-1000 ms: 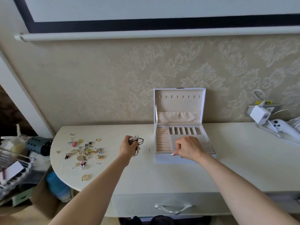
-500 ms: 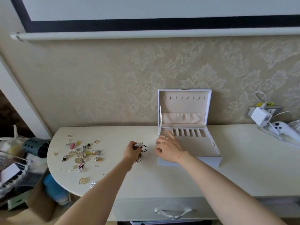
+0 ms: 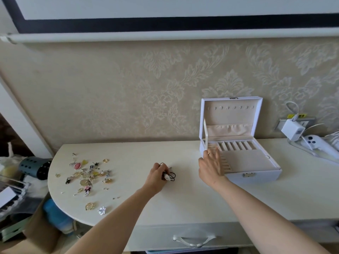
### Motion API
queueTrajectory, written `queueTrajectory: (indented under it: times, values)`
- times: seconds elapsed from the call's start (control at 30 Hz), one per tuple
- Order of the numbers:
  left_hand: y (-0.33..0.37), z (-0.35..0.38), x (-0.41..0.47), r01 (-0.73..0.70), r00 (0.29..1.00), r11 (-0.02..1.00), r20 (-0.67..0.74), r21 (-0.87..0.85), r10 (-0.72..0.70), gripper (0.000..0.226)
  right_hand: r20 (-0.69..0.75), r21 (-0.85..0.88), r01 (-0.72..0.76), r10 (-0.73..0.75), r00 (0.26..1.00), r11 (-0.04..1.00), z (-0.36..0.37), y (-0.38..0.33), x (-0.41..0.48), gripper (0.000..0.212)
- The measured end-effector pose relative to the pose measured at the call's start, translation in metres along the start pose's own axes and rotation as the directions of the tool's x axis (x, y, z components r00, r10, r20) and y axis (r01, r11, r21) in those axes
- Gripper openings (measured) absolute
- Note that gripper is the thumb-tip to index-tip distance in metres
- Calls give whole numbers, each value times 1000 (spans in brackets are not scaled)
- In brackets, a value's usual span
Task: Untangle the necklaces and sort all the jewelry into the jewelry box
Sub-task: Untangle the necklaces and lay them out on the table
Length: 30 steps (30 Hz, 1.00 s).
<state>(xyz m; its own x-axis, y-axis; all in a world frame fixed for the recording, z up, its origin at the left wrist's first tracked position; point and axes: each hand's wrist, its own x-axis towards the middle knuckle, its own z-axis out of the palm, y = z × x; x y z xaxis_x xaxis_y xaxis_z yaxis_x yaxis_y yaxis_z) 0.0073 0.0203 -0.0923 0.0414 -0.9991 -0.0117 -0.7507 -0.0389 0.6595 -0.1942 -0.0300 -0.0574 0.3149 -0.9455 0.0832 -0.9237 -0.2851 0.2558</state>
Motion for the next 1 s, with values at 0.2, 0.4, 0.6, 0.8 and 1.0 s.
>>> queueTrajectory:
  times: [0.2,0.4,0.6,0.8,1.0]
  values:
    - [-3,1,2,-28,999,987,44,157,22,54,-60,416,198,-191,980,888,4,-8,-4,40]
    - [-13,-4,-14,21,998,976,-58,215,-8,69,-60,679,258,-297,953,687,1,-45,-9,47]
    - [-28,-9,-24,-128,987,909,-42,398,158,44,-142,574,401,-395,908,714,15,-57,-9,62]
    - [-33,-17,-25,7,986,907,-154,420,64,32,-175,511,315,-262,949,799,21,-45,-14,40]
    - [-31,-13,-24,-92,992,964,-64,248,112,19,-296,557,381,-252,921,738,14,-53,-12,31]
